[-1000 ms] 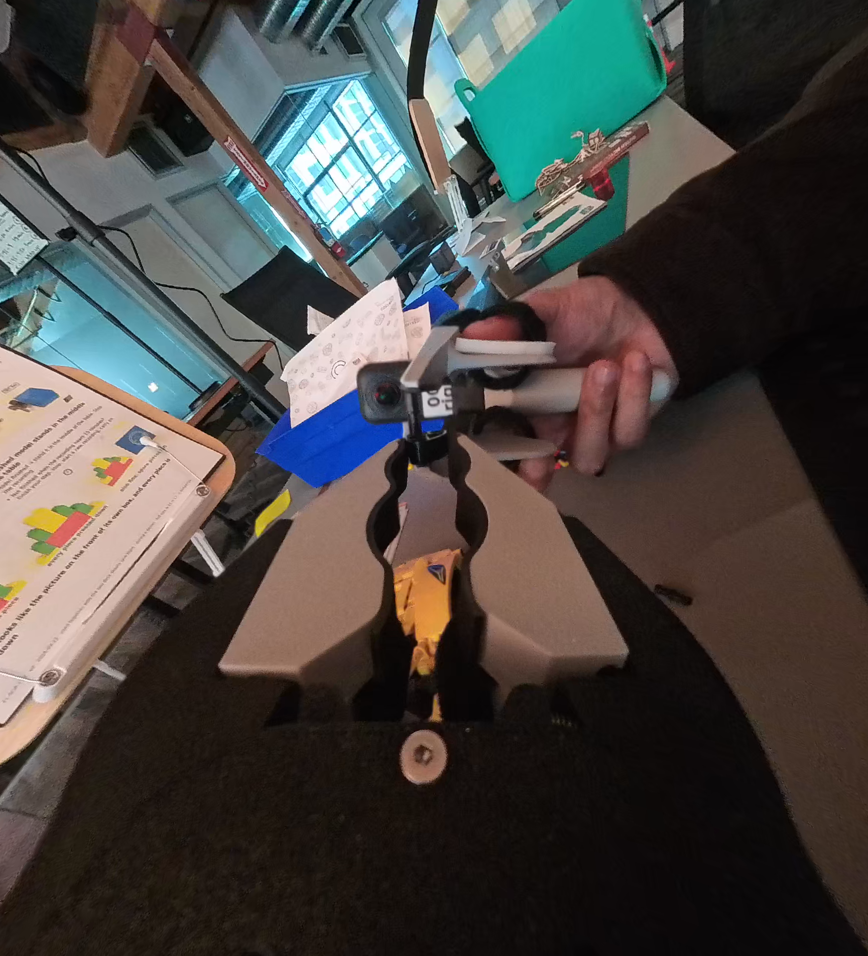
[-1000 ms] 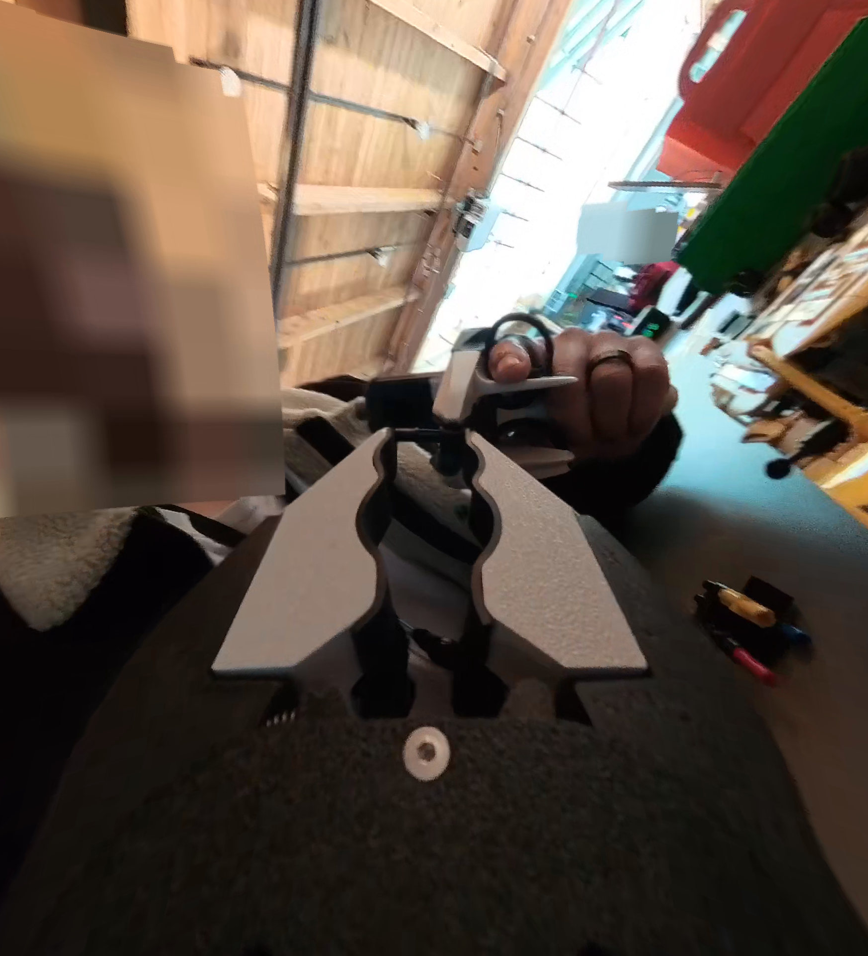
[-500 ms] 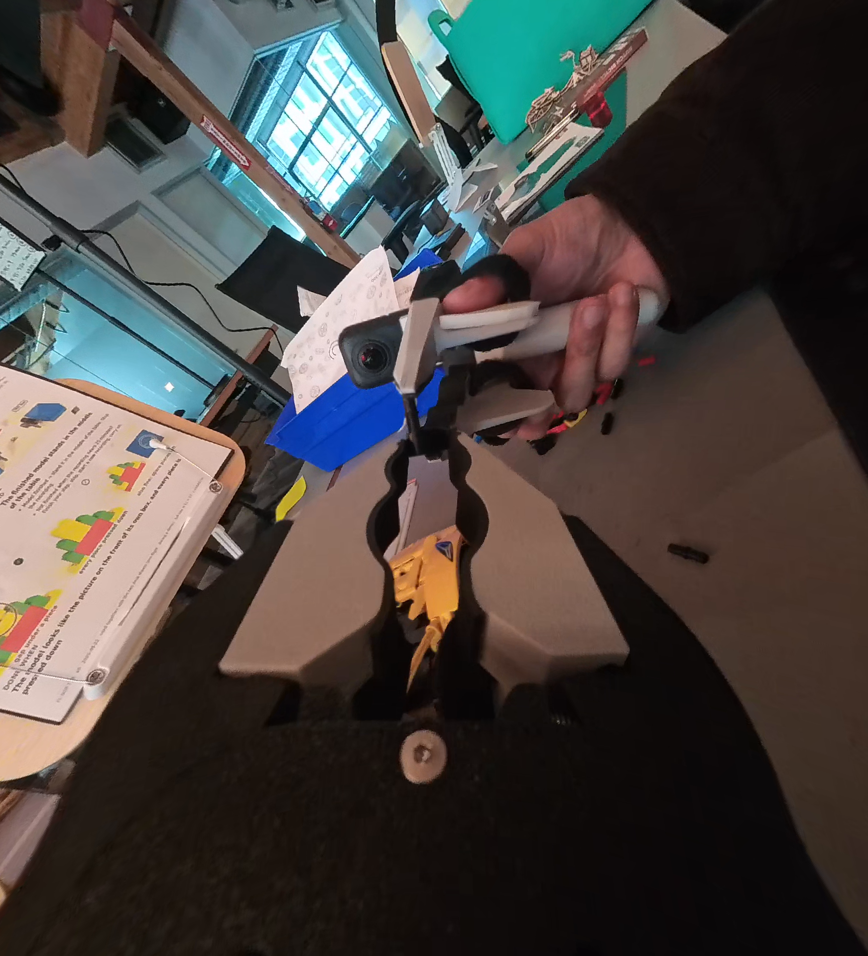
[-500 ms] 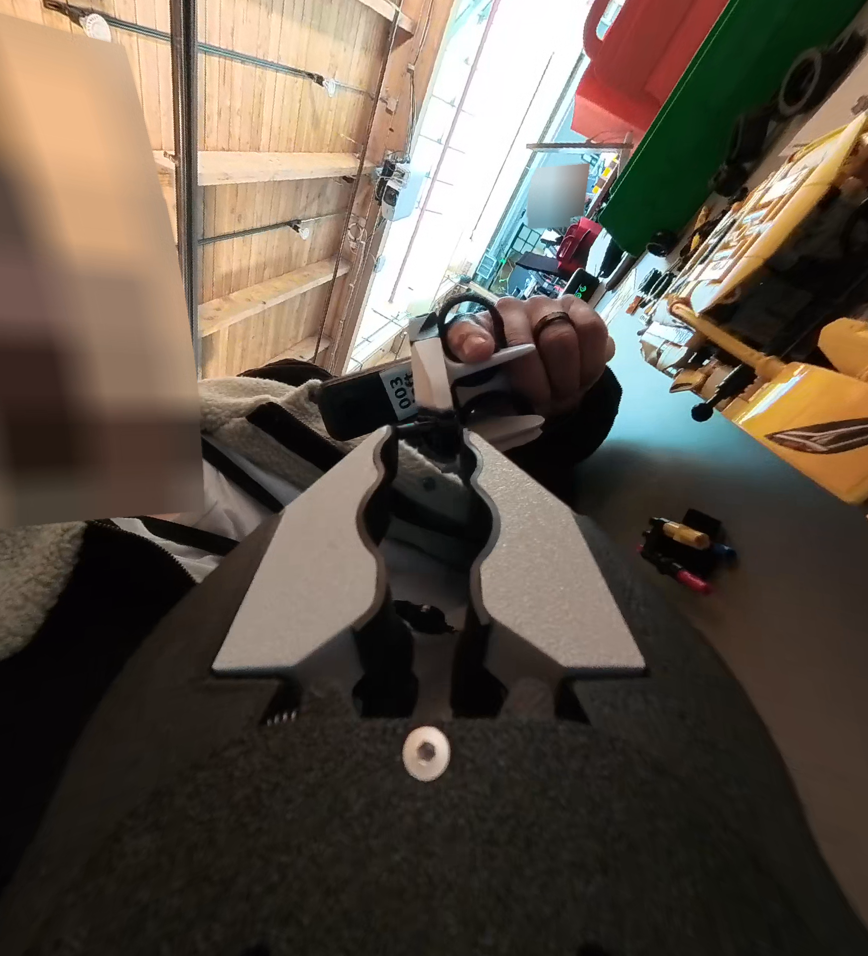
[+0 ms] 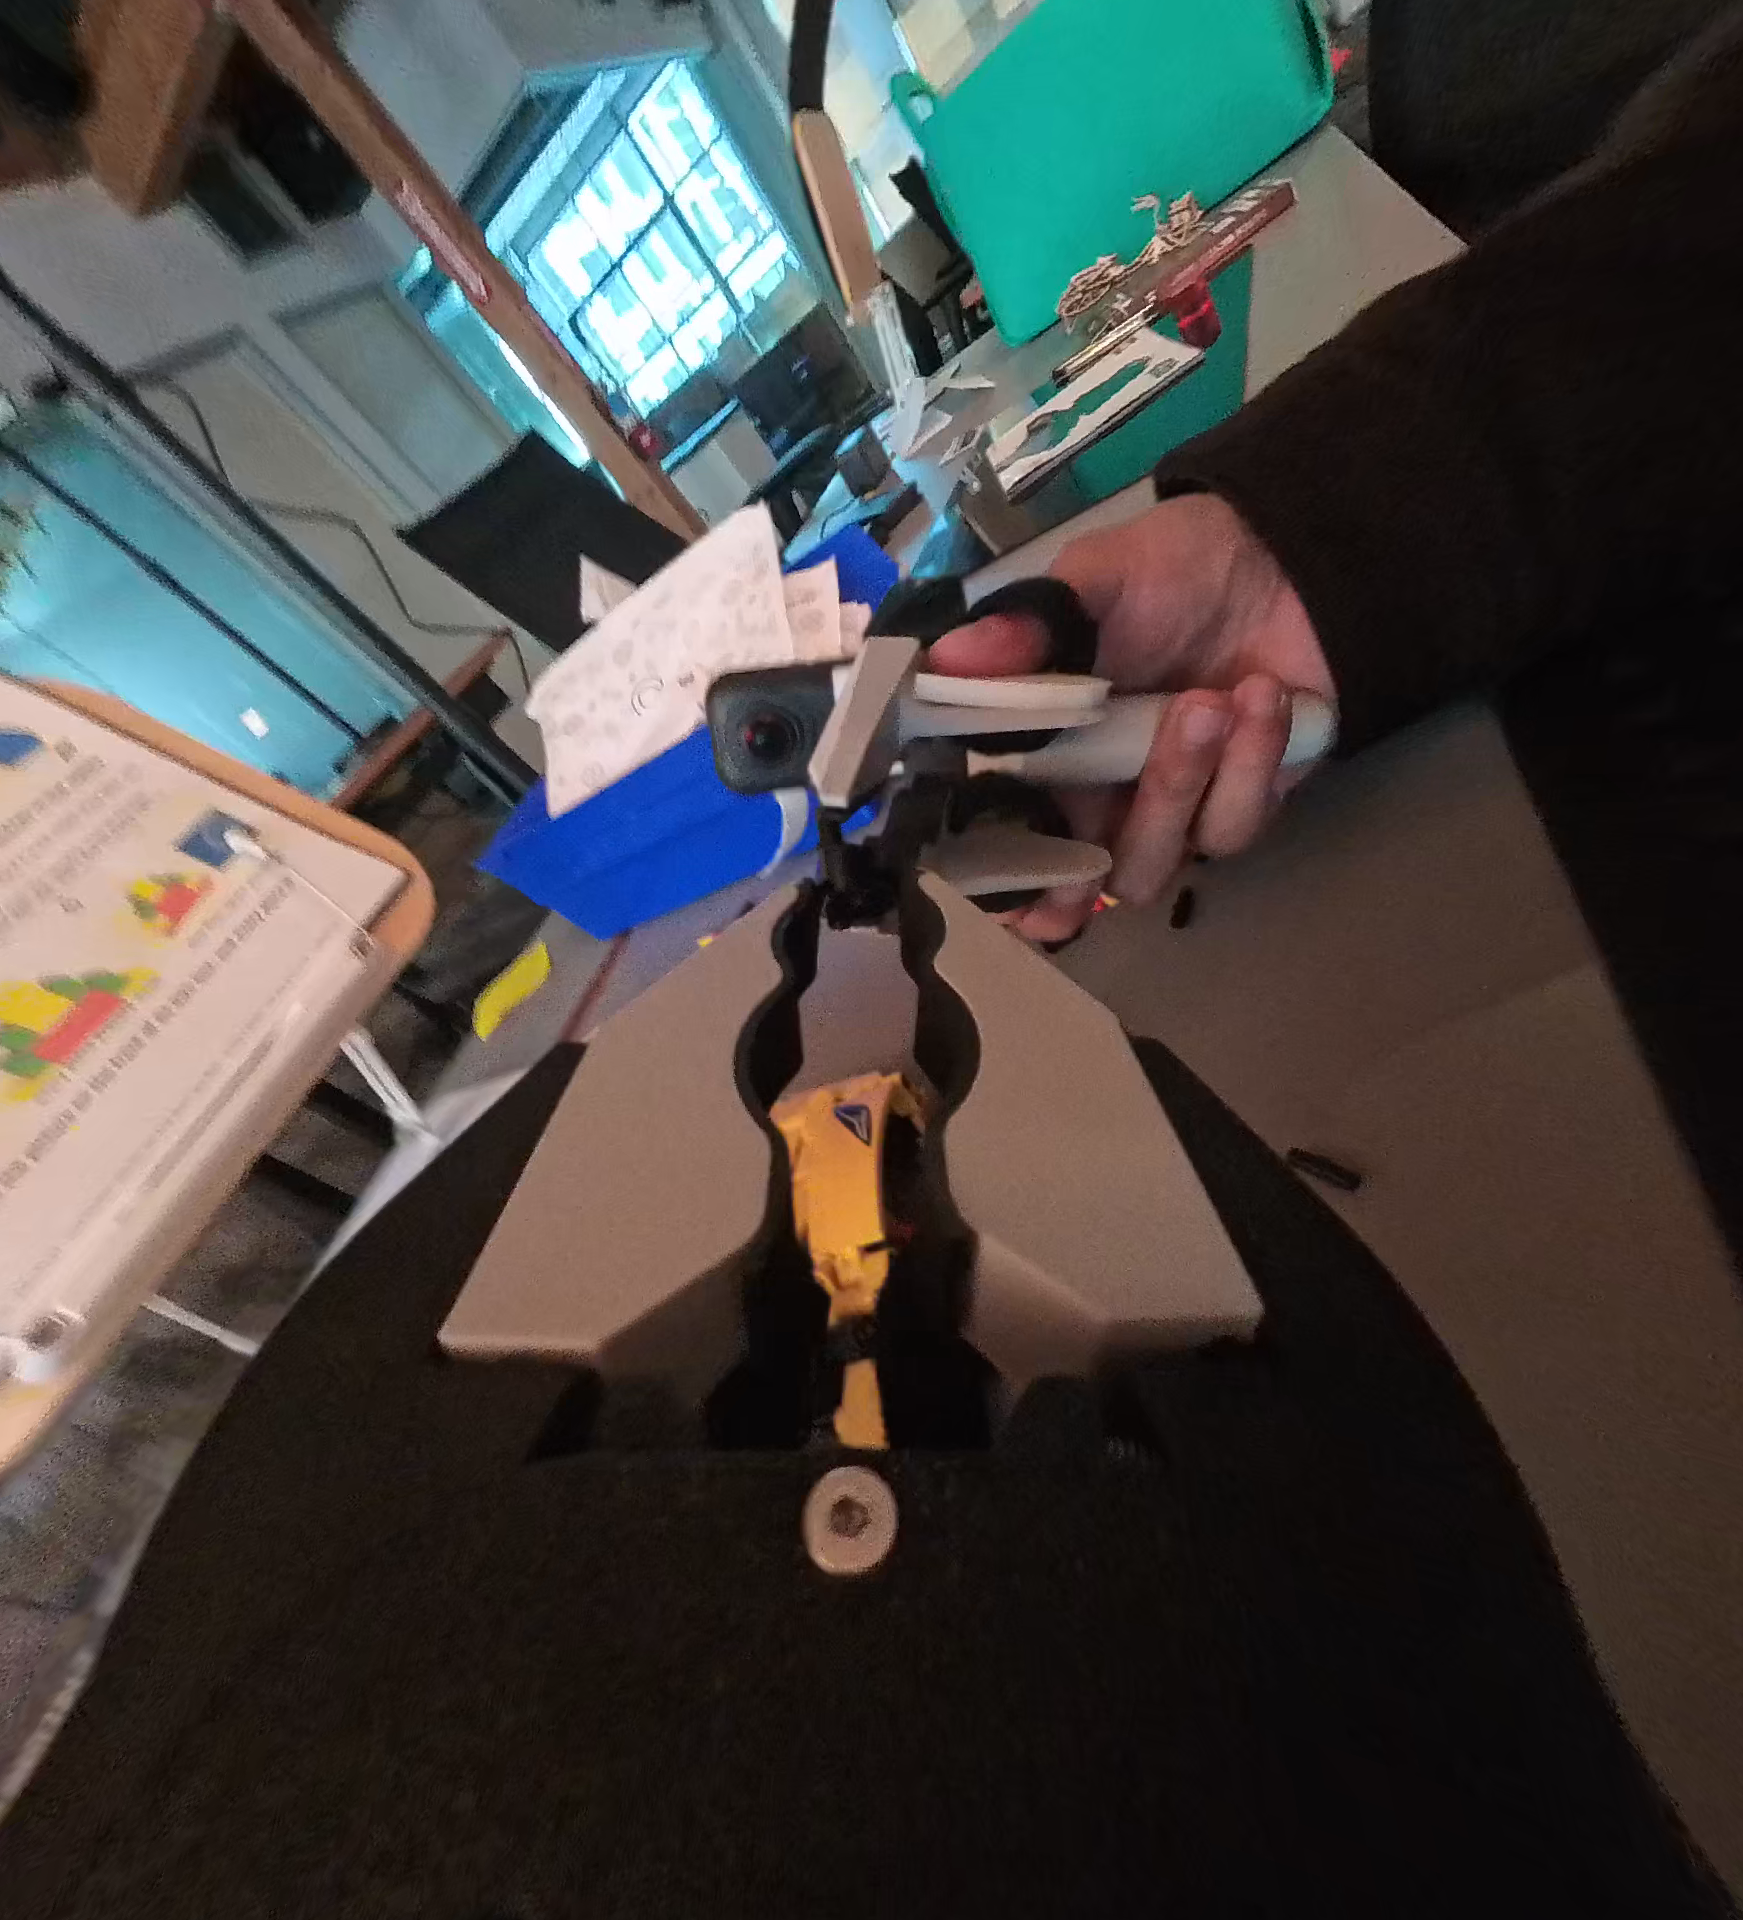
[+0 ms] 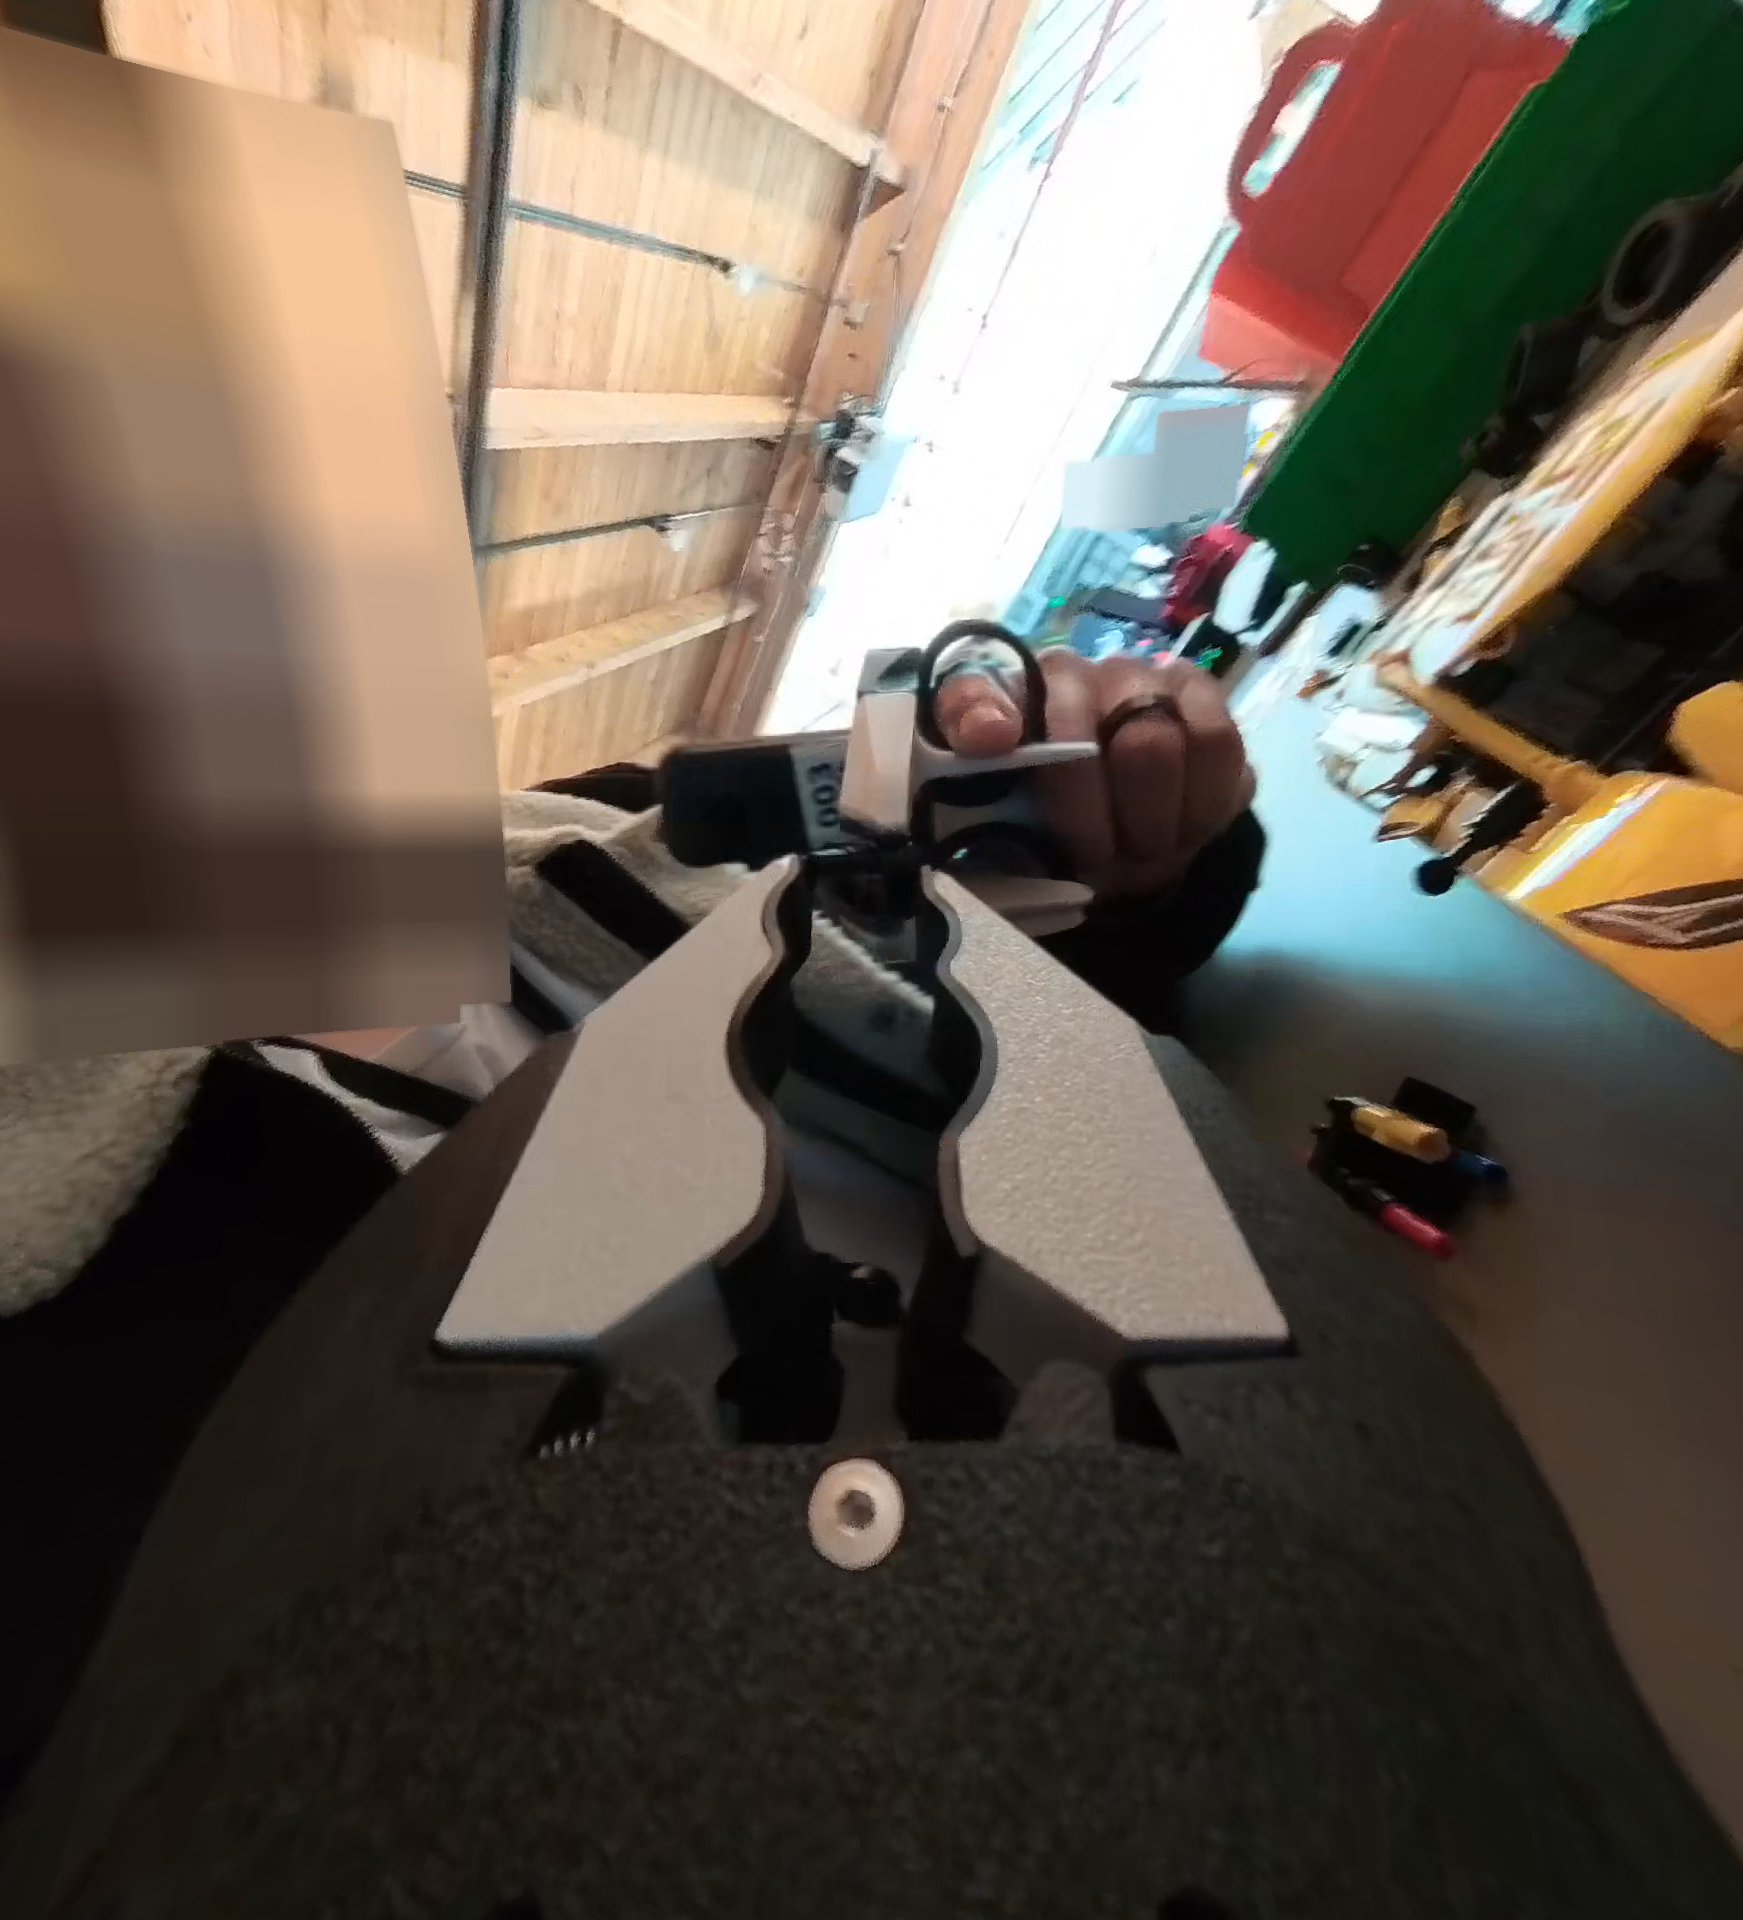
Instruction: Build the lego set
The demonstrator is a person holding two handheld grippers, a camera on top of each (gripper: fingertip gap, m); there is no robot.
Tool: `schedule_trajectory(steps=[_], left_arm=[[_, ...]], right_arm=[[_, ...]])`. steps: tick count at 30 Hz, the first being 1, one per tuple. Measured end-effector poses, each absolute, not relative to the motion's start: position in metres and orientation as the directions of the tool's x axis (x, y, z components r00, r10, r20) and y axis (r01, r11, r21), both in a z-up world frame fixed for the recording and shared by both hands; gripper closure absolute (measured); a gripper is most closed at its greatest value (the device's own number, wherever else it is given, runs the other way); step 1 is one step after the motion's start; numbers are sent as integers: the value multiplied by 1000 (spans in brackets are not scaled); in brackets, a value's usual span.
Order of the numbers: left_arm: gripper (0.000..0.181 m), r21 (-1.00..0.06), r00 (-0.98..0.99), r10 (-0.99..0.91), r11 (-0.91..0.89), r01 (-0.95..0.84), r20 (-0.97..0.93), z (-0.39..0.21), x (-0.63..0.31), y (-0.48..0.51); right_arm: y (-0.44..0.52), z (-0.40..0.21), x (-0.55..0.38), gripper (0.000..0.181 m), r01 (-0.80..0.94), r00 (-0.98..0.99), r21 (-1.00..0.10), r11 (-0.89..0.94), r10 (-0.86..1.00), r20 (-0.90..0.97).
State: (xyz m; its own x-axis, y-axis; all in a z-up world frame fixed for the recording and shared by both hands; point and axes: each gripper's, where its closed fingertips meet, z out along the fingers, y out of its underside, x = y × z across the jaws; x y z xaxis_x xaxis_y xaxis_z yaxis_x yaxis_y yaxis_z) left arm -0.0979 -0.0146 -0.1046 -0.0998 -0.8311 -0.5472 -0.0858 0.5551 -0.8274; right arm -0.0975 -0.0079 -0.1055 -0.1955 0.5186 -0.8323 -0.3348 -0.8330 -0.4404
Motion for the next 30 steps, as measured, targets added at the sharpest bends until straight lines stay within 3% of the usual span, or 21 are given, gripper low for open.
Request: schedule_trajectory(steps=[3,5,7,9,12,15,17,22,30], left_arm=[[167,-915,-104,-923,382,-128,-371,-109,-95,-4],[167,-973,-99,-979,189,-133,-177,-107,-93,4],[166,-993,-117,-992,-24,-113,37,-102,-93,9],[166,-961,-140,-953,-255,-104,268,-99,-93,15],[166,-836,-188,-814,-538,-110,549,-99,-94,24],[166,-713,-222,-682,-693,-107,696,-97,-97,33],[166,-649,-235,-613,-751,-123,754,-99,-98,35],[167,-477,-311,-424,-871,-120,851,-95,-99,41],[166,-464,-344,-401,-877,-123,849,-91,-99,40]], right_arm=[[8,-107,-89,164,-388,28,-576,-720,615,-788],[16,-102,-83,136,-390,247,-733,-557,704,-666],[22,-103,-83,128,-267,501,-900,-345,749,-435],[26,-102,-86,126,-78,677,-986,-146,718,-160],[27,-98,-87,142,213,773,-977,7,610,173],[30,-110,-94,130,418,729,-908,-38,610,310],[39,-110,-91,131,513,722,-858,-31,556,412],[50,-101,-97,146,572,707,-820,-5,508,491],[50,-99,-106,168,600,685,-799,33,496,534]])
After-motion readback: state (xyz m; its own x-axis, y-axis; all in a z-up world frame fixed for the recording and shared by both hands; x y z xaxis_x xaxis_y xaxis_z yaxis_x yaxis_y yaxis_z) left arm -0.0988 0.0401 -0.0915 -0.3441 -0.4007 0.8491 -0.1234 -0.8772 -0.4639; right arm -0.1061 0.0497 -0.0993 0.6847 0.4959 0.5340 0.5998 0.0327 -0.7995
